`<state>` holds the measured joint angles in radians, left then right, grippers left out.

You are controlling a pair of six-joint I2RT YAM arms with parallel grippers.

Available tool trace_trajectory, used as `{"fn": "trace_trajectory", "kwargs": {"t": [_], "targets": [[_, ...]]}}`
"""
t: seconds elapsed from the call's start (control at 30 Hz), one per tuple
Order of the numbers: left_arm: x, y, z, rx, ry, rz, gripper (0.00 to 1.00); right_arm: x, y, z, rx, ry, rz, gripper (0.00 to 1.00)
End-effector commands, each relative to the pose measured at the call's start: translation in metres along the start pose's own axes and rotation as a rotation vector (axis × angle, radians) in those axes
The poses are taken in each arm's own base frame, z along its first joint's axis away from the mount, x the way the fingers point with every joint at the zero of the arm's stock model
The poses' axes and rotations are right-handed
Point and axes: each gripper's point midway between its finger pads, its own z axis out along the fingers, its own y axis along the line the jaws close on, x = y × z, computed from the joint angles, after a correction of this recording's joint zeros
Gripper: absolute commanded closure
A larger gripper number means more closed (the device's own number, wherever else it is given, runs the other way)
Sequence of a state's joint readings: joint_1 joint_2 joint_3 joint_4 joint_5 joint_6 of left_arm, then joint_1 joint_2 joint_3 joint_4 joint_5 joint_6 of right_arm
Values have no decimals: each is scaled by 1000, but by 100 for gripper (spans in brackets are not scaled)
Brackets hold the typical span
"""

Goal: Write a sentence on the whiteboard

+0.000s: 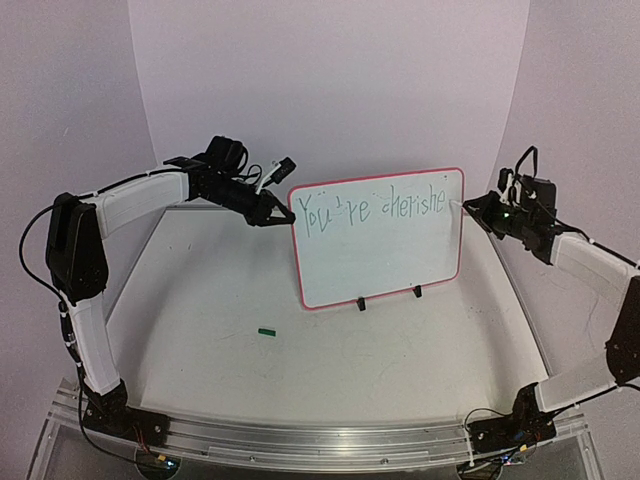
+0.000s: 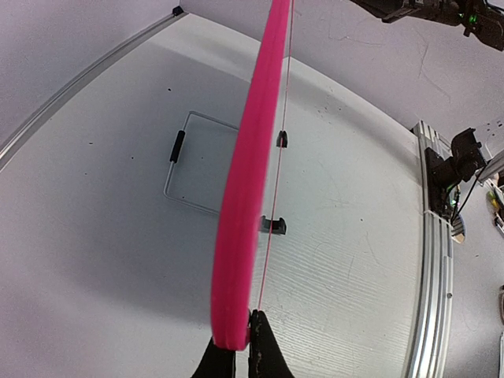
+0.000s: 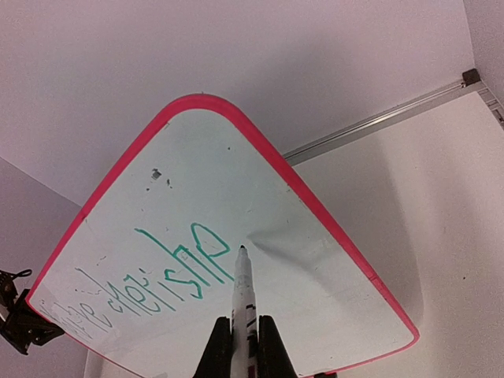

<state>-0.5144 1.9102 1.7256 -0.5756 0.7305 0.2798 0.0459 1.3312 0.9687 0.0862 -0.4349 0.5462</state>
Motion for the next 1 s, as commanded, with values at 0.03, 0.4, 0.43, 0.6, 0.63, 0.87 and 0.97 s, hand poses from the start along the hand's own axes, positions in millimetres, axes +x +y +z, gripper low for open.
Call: {"fn": "trace_trajectory", "kwargs": {"t": [0.03,0.4,0.43,0.6,0.63,0.87,0.97], "targets": [[11,-2,-2,-37,46,19,100,-24,11,3,-21,-44,-36,100],[10,-2,-2,-36,45,19,100,-28,18,9,-59,-28,-52,100],[10,-2,-2,-36,45,19,100,-27,19,9,-65,-23,-53,100],[10,-2,-2,-36,46,19,100,-15,16,11,-78,15,-48,100],[10,-1,-2,-36,46,19,100,-11,14,11,-74,23,-45,100],[10,-2,-2,-36,44,19,100,5,1,9,-43,47,-24,100],[9,-3,-3,-36,44,20,100,8,-1,8,-32,49,-19,100]]}}
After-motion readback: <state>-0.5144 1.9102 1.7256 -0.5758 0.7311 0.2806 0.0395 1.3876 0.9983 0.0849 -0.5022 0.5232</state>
